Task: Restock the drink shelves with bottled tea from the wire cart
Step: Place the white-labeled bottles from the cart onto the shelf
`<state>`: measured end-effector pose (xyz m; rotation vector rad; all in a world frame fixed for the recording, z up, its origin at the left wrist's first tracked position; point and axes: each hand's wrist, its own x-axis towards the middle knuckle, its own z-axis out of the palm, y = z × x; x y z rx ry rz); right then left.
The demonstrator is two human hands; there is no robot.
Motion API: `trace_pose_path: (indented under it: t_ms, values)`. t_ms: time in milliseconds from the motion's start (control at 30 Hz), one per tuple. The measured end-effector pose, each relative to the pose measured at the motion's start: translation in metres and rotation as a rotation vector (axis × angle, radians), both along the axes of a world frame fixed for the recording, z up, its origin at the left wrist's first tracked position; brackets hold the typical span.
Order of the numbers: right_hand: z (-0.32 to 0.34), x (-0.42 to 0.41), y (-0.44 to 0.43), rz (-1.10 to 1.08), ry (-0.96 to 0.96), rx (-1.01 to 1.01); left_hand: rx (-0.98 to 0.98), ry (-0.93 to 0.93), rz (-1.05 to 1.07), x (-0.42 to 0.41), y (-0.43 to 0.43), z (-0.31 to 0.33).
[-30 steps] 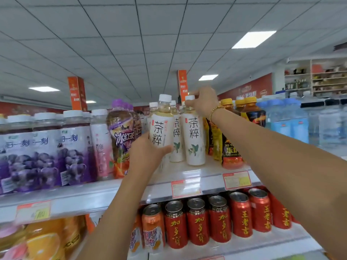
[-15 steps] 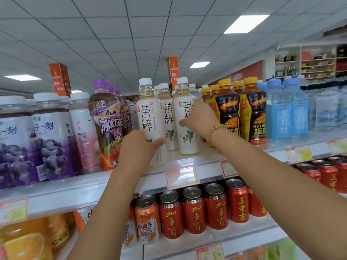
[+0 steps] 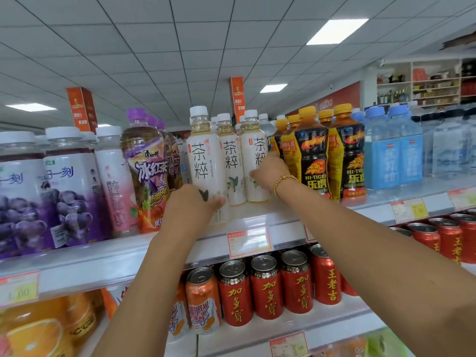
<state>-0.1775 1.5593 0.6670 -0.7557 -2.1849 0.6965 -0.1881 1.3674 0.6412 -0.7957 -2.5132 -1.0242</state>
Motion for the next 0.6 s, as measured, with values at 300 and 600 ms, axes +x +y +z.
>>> trace_pose_path:
  t_ms: [300,600]
  values:
    - [-0.001,-0.005,0.009,0.035,0.036,-0.027,-0.003,0.048,0.067,0.004,0.005,0.000]
    - [0.001,0.021,-0.045,0.169,0.138,0.107,-0.112,0.160,0.168,0.018,-0.011,-0.011]
